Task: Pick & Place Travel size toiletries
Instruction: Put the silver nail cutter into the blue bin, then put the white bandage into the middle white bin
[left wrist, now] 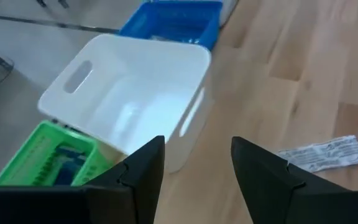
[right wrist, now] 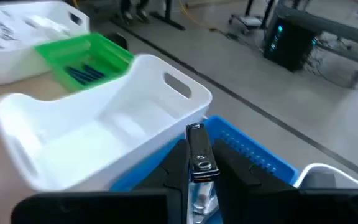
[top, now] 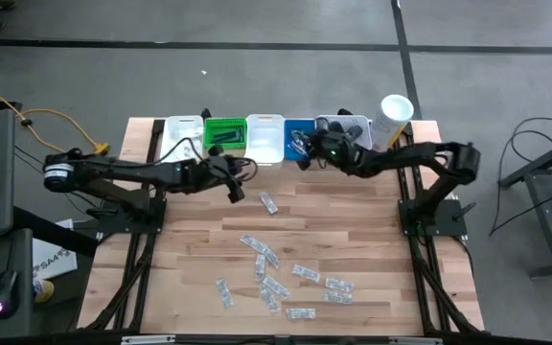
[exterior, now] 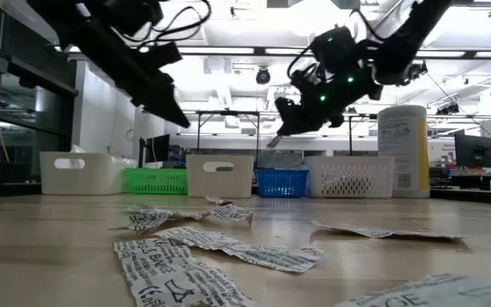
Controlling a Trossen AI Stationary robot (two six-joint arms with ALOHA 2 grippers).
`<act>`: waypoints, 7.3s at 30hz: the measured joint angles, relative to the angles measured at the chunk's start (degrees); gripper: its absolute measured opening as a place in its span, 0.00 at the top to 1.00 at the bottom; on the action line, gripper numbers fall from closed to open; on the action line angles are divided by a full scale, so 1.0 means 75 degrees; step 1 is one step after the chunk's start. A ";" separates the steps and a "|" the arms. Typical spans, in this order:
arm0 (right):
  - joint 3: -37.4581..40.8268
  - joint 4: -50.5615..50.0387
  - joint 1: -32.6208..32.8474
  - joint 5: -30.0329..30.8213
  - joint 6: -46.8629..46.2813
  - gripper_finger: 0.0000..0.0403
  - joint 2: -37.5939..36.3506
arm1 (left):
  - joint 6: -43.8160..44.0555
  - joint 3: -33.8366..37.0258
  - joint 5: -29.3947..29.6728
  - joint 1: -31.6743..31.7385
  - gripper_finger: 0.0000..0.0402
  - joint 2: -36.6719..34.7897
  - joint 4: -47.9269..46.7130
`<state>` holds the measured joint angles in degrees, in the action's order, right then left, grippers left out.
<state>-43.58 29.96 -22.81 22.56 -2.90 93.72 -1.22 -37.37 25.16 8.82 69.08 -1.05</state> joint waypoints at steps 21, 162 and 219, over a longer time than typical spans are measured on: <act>-0.1007 -0.2330 -0.0361 -0.0282 -0.0265 0.45 -0.0198 | 0.0162 0.0315 -0.0506 0.0576 0.54 -0.0387 -0.0525; 0.0258 -0.5999 -0.0361 -0.3003 0.1017 0.62 -0.3440 | -0.3065 -0.5161 -0.2100 0.2922 0.90 0.4759 -0.2991; 0.0792 -0.6185 0.1209 -0.2847 -0.0716 0.62 -0.3440 | 0.5239 -0.1736 -0.0802 -0.0825 0.70 0.0950 -0.5862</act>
<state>-37.64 -16.43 -13.75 1.21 -8.27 67.92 38.07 -50.39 19.15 2.63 76.20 -45.01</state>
